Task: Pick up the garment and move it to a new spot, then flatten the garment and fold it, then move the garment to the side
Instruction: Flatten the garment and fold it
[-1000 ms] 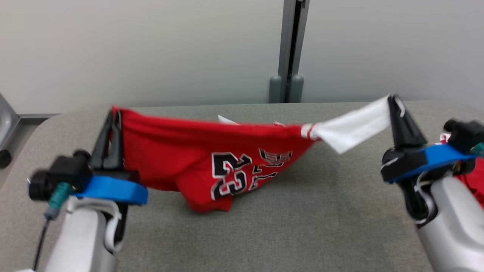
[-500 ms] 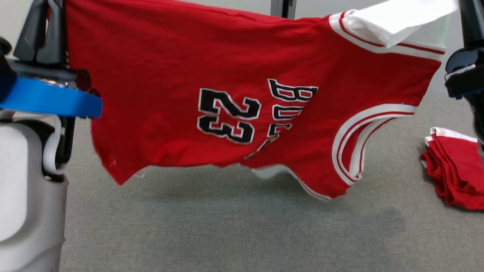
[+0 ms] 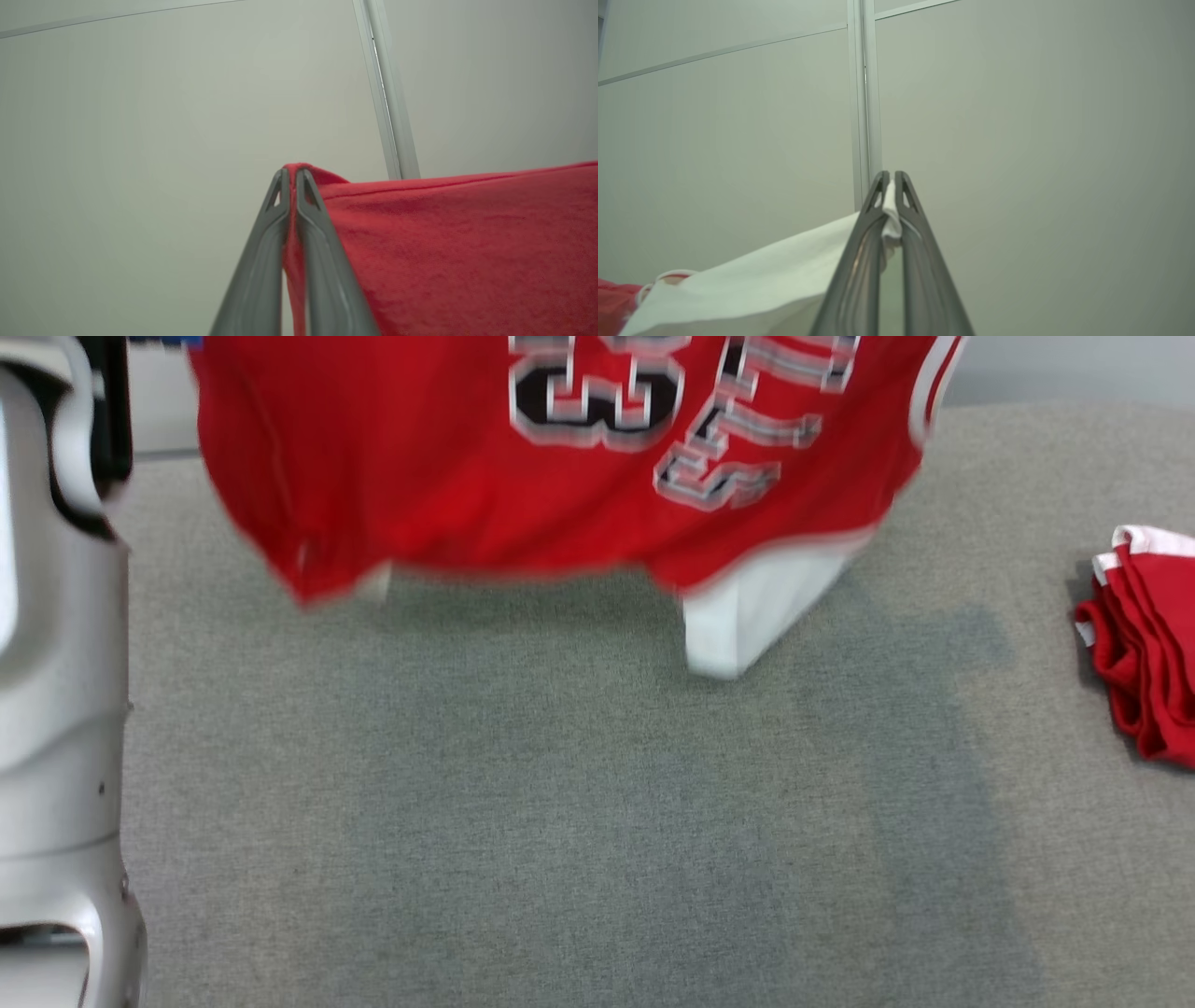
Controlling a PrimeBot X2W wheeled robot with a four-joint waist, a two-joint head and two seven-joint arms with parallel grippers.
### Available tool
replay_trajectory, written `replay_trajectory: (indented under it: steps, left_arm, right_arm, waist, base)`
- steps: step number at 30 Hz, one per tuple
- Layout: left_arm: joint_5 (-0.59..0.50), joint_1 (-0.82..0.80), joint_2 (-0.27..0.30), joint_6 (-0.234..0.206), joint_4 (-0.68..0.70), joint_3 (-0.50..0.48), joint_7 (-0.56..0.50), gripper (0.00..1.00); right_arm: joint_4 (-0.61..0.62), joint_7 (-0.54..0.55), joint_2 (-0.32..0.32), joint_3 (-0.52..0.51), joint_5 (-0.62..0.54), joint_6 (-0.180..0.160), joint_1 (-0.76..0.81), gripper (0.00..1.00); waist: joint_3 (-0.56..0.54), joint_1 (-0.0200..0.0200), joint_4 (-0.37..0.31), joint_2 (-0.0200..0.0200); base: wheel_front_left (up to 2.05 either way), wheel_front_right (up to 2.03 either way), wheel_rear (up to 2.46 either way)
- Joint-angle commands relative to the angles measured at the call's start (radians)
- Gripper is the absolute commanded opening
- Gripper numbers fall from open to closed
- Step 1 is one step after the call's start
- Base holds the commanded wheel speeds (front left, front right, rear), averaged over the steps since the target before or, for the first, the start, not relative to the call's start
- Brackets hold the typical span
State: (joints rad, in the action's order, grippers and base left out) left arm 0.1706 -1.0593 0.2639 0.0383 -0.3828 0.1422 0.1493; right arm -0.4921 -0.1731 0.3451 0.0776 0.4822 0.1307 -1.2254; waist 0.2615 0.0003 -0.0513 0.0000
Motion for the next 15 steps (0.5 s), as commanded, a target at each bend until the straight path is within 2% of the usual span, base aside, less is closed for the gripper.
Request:
replay_trajectory:
  steps: [1, 5, 8, 12, 15]
  left_arm:
    - [-0.01, -0.027, -0.001, -0.007, -0.018, 0.0, 0.027, 0.0]
    - [-0.011, -0.113, -0.014, -0.022, -0.1, -0.012, 0.095, 0.0]
    - [-0.018, -0.085, -0.016, -0.017, -0.134, -0.01, 0.111, 0.0]
    - [-0.007, 0.014, -0.027, -0.01, -0.133, -0.024, 0.115, 0.0]
    - [0.01, 0.151, -0.051, -0.006, -0.128, -0.042, 0.116, 0.0]
  right_arm:
    - [-0.021, -0.019, -0.008, -0.007, -0.005, 0.0, -0.033, 0.0]
    - [-0.095, -0.068, 0.004, -0.01, -0.014, 0.0, -0.131, 0.0]
    - [-0.121, -0.085, 0.014, -0.01, 0.012, 0.0, -0.13, 0.0]
    - [-0.123, -0.09, 0.028, 0.029, 0.068, 0.0, -0.021, 0.0]
    - [-0.096, -0.092, 0.037, 0.057, 0.135, 0.0, 0.115, 0.0]
  waist:
    - [0.022, -0.0003, 0.012, 0.0]
    - [0.054, -0.0003, 0.006, 0.0]
    - [0.064, -0.0003, 0.0, 0.0]
    - [0.072, -0.0003, -0.006, 0.0]
    - [0.069, -0.0003, -0.011, 0.0]
  base:
    - [0.0, 0.0, 0.0]
    - [0.0, 0.0, 0.0]
    - [0.0, 0.0, 0.0]
    - [0.0, 0.0, 0.0]
    - [0.0, 0.0, 0.0]
